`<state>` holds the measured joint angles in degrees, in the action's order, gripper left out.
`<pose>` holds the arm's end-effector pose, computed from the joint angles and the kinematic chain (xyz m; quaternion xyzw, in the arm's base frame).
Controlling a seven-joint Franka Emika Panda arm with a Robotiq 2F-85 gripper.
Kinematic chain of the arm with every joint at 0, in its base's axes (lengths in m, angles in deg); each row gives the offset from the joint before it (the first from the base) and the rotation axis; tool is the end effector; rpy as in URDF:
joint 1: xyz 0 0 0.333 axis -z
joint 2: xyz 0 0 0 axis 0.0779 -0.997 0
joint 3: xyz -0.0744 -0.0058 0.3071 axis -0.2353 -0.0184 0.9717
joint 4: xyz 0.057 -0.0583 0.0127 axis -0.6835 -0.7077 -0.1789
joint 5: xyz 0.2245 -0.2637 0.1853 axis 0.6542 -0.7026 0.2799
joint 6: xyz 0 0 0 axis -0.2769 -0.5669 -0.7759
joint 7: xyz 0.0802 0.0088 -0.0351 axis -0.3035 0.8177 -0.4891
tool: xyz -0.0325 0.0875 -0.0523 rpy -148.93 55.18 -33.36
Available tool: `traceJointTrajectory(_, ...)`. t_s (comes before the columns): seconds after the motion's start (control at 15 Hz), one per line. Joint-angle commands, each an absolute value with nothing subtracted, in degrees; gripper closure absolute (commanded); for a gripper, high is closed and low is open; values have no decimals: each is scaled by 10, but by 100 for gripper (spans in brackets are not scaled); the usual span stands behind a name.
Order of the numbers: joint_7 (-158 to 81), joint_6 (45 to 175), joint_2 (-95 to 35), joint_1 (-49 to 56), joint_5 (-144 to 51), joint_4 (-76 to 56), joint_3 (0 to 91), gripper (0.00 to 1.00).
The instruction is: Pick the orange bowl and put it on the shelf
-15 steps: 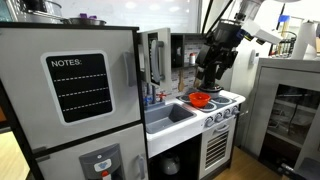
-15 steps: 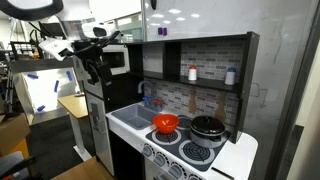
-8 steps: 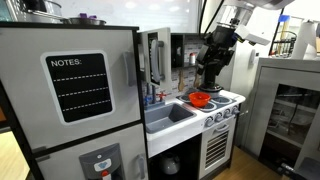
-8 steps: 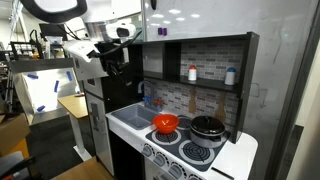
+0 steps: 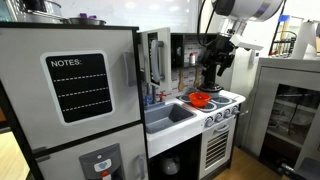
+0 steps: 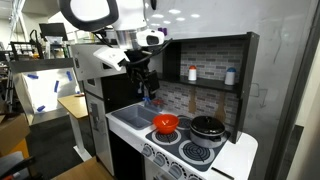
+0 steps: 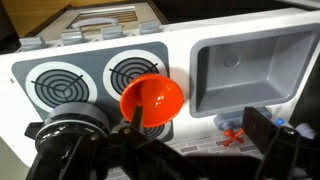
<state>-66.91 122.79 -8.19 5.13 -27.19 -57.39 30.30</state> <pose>0.4631 -0.1703 0.3578 -0.9862 0.0730 -0.1373 0.0560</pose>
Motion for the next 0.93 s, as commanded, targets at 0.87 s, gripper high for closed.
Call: traceJointTrajectory(0.87, -695, 1227, -222, 167, -177, -491, 370, 0)
